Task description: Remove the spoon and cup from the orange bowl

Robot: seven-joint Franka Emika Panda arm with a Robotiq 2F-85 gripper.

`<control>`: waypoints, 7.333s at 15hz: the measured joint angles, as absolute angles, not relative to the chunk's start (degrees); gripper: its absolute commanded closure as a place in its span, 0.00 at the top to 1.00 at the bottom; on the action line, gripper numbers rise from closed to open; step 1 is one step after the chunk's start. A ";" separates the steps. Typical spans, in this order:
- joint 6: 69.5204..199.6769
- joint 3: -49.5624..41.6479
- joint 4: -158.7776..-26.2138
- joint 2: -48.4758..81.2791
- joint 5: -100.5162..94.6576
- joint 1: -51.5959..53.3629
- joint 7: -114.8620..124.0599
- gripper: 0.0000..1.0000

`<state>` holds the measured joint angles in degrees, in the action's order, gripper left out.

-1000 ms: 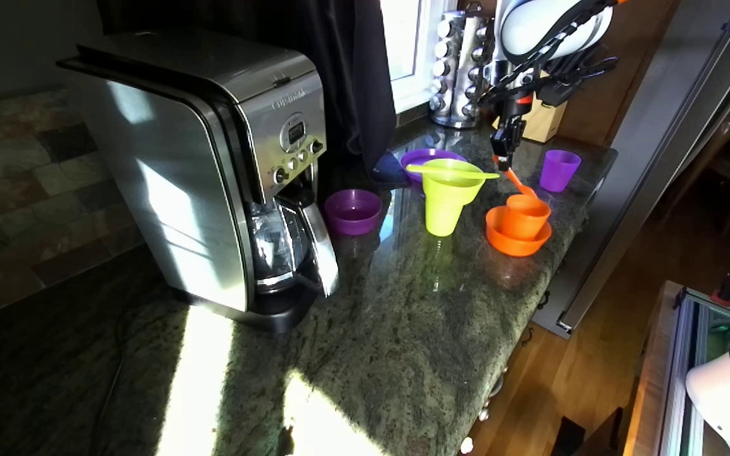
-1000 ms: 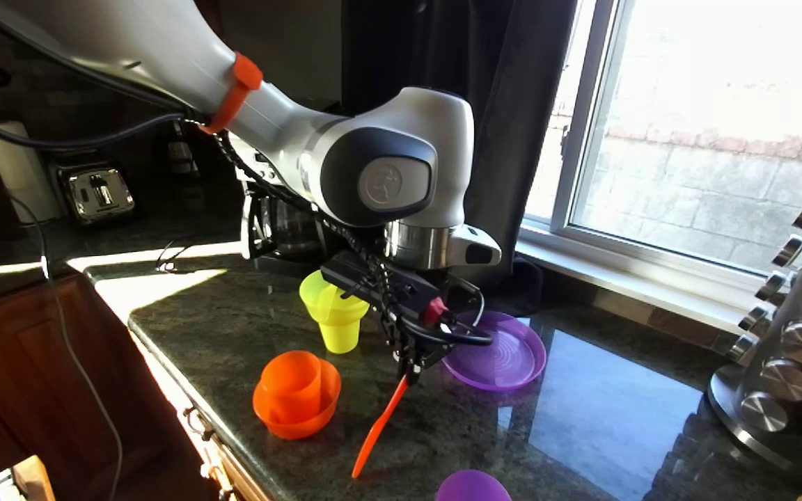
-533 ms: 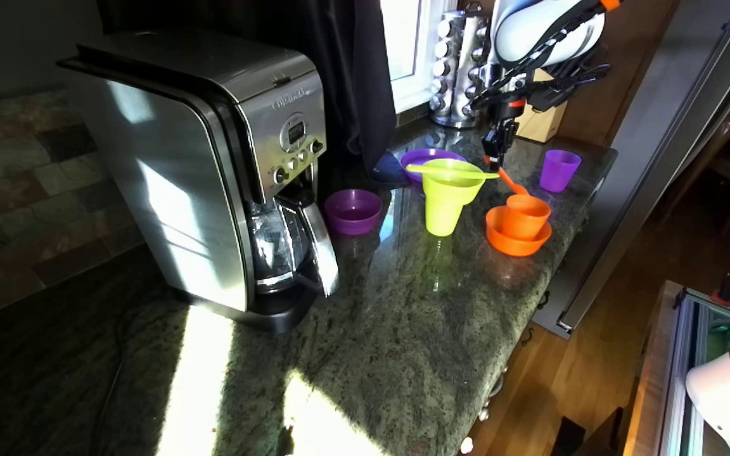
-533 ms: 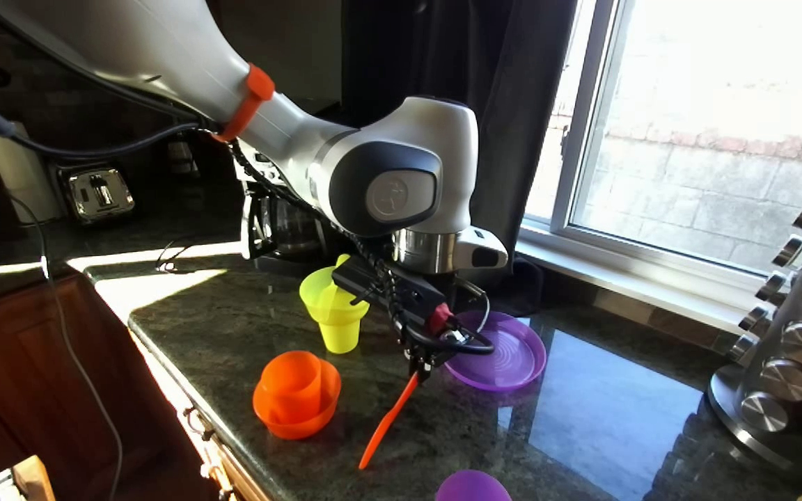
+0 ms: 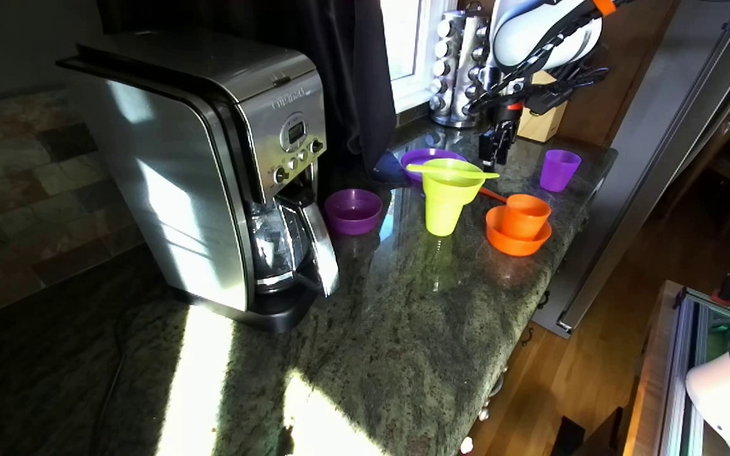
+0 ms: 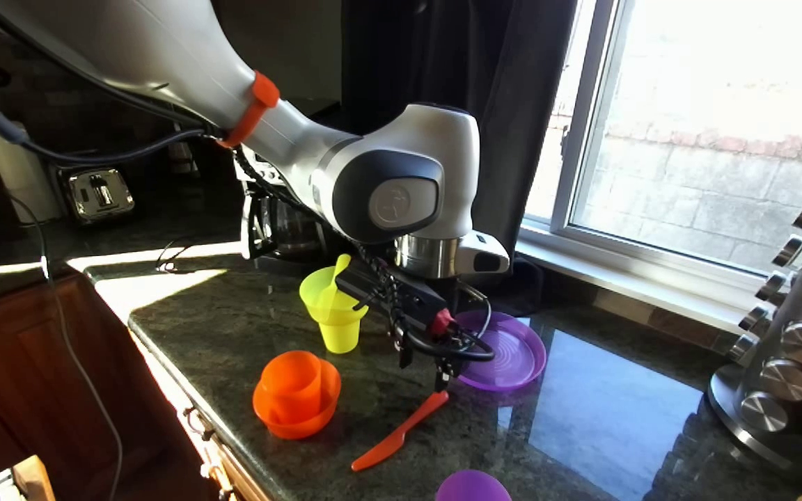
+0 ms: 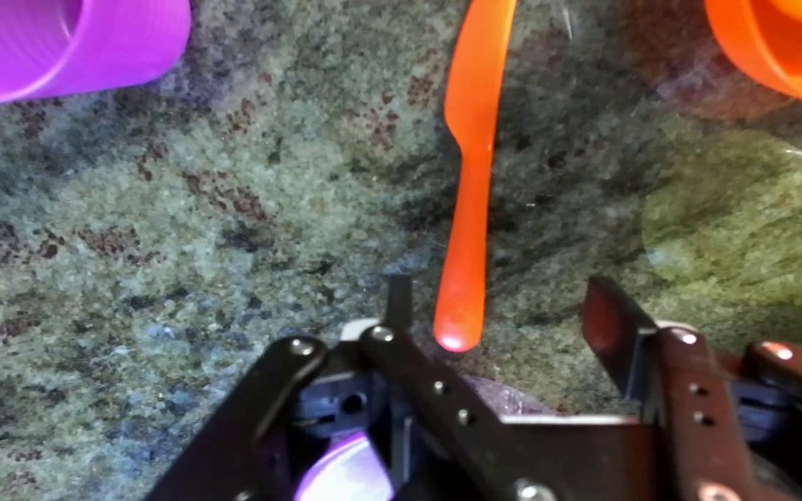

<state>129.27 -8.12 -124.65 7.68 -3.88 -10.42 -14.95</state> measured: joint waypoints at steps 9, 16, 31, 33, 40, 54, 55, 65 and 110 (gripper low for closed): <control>114.10 -8.24 -124.53 -0.01 -5.53 -10.43 -12.67 1.00; 91.60 -8.25 -124.62 -9.68 -13.77 -10.30 -11.15 1.00; 91.18 -8.96 -127.43 -10.29 -13.27 -10.11 -23.50 1.00; 91.54 -9.42 -129.00 -10.97 -13.27 -10.02 -28.87 1.00; 102.69 -9.79 -136.58 -12.97 -9.47 -8.77 -34.17 1.00; 127.77 -9.58 -145.89 -13.27 -2.34 -5.17 -32.00 0.65; 128.68 -9.50 -146.20 -13.13 -2.19 -4.98 -31.64 0.64; 131.46 -8.97 -147.17 -11.58 -1.61 -3.61 -29.42 0.00; 120.84 -11.72 -129.23 -3.24 -0.52 -6.77 -22.44 0.01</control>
<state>120.84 -11.72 -129.23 -3.24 -0.52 -6.77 -22.44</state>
